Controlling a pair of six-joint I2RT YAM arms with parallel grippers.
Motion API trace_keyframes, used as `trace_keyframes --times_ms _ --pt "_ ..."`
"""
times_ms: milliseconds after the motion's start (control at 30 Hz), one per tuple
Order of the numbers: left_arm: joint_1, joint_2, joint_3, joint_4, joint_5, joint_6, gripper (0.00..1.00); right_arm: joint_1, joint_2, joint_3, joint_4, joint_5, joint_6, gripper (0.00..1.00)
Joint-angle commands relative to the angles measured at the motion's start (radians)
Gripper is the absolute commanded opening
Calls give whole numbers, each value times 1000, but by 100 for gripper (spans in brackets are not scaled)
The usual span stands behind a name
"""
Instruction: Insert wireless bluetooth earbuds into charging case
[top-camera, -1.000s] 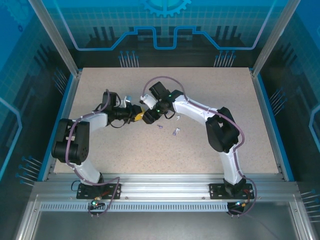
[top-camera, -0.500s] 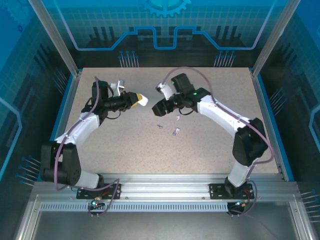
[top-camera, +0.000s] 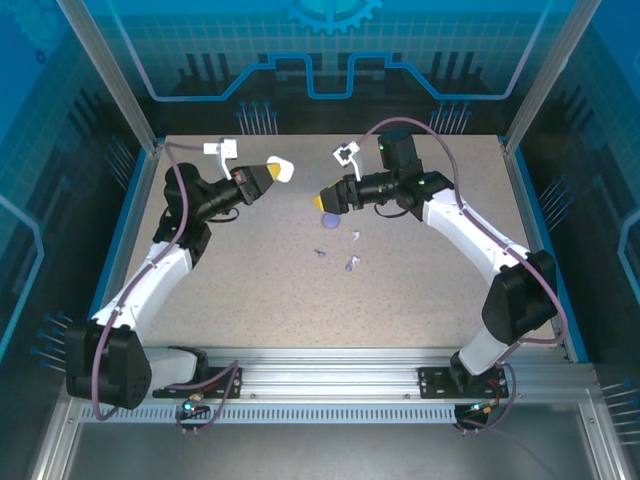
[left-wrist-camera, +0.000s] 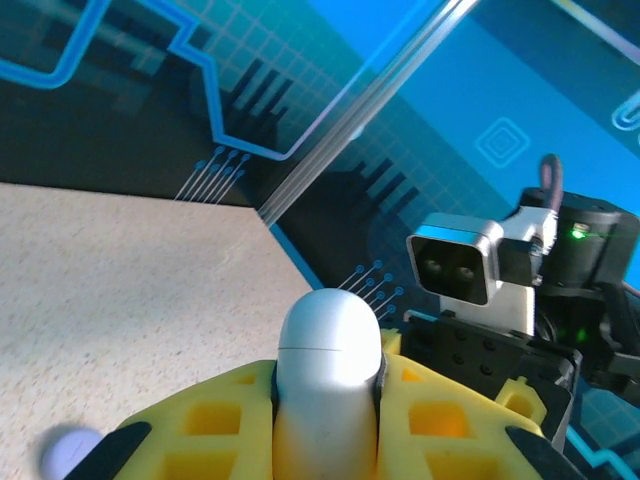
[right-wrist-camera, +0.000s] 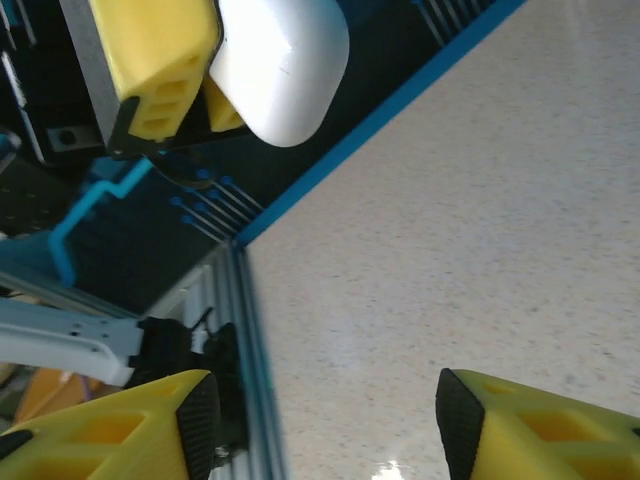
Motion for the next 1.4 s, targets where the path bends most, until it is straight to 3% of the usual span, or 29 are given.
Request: trace_keyframes --times_ms 0,167,1067,1233,1367 --pt "-47 -11 16 108 36 76 17 -1 -6 31 68 -110 61 60" --pt "-112 -27 13 104 41 173 16 0 25 59 144 -184 128 57" --pt "-132 -16 27 139 102 118 16 21 53 117 180 -249 111 49" --pt "-132 -15 26 139 101 113 16 21 50 117 179 -245 108 44" --pt "-132 -11 28 121 101 122 17 21 52 121 173 -239 106 36"
